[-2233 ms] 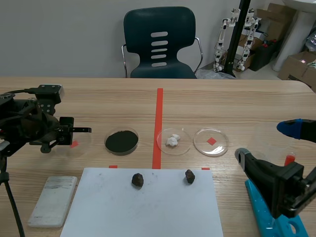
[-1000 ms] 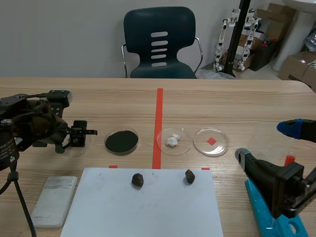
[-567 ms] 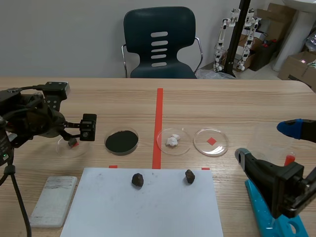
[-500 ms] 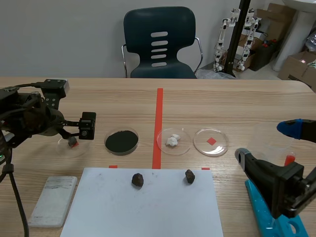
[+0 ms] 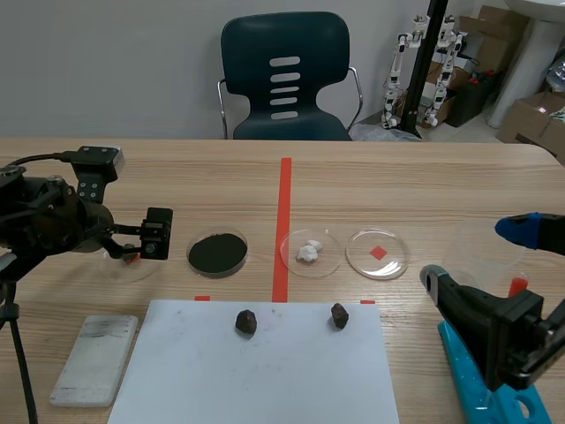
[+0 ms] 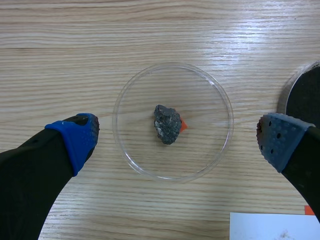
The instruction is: Put the mineral in the empty petri dish
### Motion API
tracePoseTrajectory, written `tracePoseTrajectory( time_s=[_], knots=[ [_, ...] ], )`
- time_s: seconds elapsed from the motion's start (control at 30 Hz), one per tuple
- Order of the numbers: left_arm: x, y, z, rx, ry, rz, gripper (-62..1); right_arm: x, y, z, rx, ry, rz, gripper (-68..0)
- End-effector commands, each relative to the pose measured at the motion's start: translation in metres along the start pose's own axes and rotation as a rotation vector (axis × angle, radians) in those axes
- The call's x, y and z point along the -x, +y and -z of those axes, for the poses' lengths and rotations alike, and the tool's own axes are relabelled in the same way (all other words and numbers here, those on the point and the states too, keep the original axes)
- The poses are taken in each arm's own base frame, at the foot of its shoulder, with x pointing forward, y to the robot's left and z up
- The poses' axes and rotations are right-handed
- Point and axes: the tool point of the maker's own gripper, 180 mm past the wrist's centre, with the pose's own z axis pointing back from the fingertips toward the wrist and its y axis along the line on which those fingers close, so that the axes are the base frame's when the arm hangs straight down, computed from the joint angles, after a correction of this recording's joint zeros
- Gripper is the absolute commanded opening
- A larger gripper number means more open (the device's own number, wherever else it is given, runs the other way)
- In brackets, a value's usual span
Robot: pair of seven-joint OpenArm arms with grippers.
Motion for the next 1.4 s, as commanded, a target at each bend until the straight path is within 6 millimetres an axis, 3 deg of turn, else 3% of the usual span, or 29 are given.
tracePoseTrajectory(
  time_s=[0.0,1.37],
  knots=[
    [-0.0129,0.0067,-0.0018,-0.013,-0.029,-0.009,1.4,-0.012,0.0,0.0003,-0.003,-0.039,-0.007,-8.4],
    [-0.0095,0.0063,-0.0017,-0.011,-0.01,-0.012,1.4,-0.012,0.0,0.0003,-0.003,-0.039,-0.007,-8.4]
  ],
)
